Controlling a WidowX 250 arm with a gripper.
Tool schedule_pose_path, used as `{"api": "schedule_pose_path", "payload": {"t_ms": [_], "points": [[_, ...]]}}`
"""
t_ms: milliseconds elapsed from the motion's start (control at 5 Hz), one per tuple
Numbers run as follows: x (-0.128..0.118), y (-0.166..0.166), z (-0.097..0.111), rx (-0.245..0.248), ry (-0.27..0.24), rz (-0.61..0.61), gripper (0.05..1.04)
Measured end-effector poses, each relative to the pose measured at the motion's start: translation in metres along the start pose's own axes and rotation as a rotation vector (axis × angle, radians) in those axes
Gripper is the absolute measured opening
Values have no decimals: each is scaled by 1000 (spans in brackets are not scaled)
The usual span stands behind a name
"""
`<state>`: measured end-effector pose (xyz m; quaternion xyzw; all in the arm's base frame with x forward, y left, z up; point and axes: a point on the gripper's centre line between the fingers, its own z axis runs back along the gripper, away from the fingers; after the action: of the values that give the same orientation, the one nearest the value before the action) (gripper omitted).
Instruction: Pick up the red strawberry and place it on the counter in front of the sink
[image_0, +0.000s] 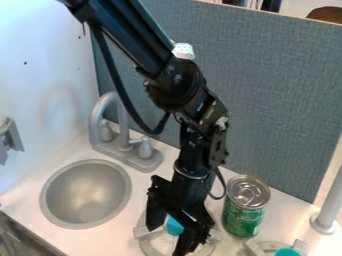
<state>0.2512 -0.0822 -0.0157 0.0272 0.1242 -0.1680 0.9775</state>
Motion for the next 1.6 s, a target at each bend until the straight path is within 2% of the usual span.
{"api": "schedule_pose_path", "payload": {"t_ms": [200,400,600,800,1200,1600], "points": [[-3,0,-9,-2,32,2,1009],[-13,-5,-9,-22,35,19,1009],[-16,-21,1,-22,0,-22,1009],[-16,-31,3,-41,-32,-57,1009],[-2,-51,-16,4,-12,-128,1009],[17,-64,-34,53,-20,-128,1009]]}}
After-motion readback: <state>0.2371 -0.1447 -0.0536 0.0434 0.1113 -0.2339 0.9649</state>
